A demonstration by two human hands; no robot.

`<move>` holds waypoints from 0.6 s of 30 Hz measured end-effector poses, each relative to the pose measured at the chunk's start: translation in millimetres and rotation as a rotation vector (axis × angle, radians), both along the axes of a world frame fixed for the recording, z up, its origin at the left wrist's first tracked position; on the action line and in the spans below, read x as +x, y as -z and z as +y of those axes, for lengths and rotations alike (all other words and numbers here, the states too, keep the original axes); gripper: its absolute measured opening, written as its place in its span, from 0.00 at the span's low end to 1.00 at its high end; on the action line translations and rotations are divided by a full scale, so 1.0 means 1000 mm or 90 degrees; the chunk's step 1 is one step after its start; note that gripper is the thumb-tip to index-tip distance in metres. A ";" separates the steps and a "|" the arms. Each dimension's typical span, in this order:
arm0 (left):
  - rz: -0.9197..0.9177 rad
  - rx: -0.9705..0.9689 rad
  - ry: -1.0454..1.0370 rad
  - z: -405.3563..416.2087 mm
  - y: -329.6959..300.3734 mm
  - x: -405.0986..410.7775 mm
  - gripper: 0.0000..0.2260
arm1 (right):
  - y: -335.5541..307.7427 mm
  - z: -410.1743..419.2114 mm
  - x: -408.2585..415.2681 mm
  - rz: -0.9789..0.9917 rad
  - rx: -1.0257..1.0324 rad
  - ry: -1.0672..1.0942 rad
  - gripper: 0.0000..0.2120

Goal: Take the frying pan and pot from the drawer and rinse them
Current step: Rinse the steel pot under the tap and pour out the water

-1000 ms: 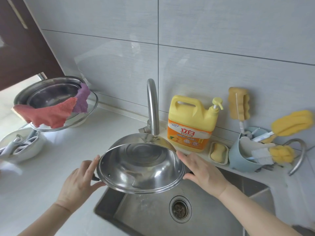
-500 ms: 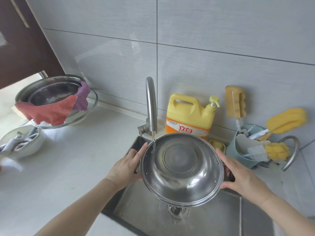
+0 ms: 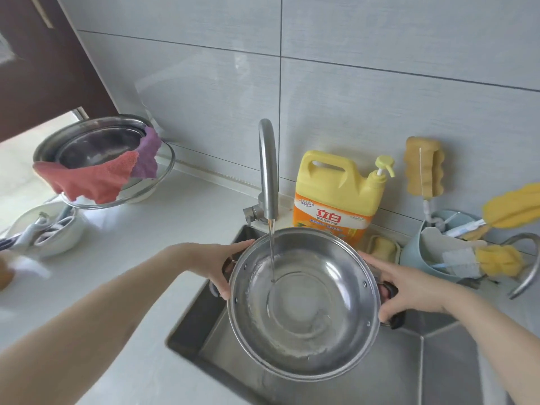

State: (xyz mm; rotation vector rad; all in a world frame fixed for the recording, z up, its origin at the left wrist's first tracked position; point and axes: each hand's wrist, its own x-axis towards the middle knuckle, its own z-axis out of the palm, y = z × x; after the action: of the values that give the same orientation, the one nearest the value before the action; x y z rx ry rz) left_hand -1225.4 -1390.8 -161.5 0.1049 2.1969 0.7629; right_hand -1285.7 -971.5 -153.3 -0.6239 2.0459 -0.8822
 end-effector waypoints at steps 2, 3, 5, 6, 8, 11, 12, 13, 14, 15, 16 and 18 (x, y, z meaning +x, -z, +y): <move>-0.036 -0.054 0.042 -0.008 -0.015 -0.005 0.55 | 0.006 -0.005 -0.002 -0.084 -0.008 -0.002 0.53; -0.048 -0.077 0.056 -0.011 -0.023 -0.007 0.55 | 0.012 -0.008 -0.001 -0.127 -0.015 0.011 0.52; -0.069 -0.087 0.064 -0.017 -0.040 -0.013 0.53 | 0.026 -0.012 0.003 -0.179 -0.033 0.026 0.52; -0.071 -0.089 0.066 -0.020 -0.049 -0.014 0.52 | 0.033 -0.015 0.007 -0.191 -0.045 0.034 0.53; -0.063 -0.101 0.069 -0.025 -0.065 -0.017 0.52 | 0.046 -0.023 0.019 -0.189 -0.067 0.068 0.54; -0.015 -0.124 0.056 -0.029 -0.082 -0.016 0.53 | 0.054 -0.042 0.041 -0.107 -0.092 0.122 0.58; 0.017 -0.136 0.052 -0.031 -0.085 -0.014 0.54 | 0.055 -0.048 0.047 -0.066 -0.097 0.144 0.60; 0.056 -0.147 0.050 -0.033 -0.087 -0.011 0.55 | 0.055 -0.054 0.052 -0.028 -0.108 0.166 0.61; 0.101 -0.155 0.054 -0.036 -0.087 -0.008 0.56 | 0.054 -0.058 0.055 0.007 -0.125 0.186 0.62; 0.153 -0.164 0.062 -0.039 -0.086 -0.005 0.56 | 0.052 -0.061 0.056 0.042 -0.140 0.204 0.62; 0.201 -0.173 0.065 -0.042 -0.083 -0.002 0.57 | 0.049 -0.062 0.055 0.079 -0.151 0.216 0.63; 0.275 -0.181 0.045 -0.044 -0.075 0.006 0.57 | 0.036 -0.058 0.049 0.146 -0.154 0.217 0.63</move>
State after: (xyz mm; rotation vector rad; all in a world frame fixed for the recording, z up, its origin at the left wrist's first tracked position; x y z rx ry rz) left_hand -1219.8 -1434.4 -86.7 0.2204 2.6717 0.4061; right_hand -1236.6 -1029.5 -189.1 -0.5313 2.3140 -1.3245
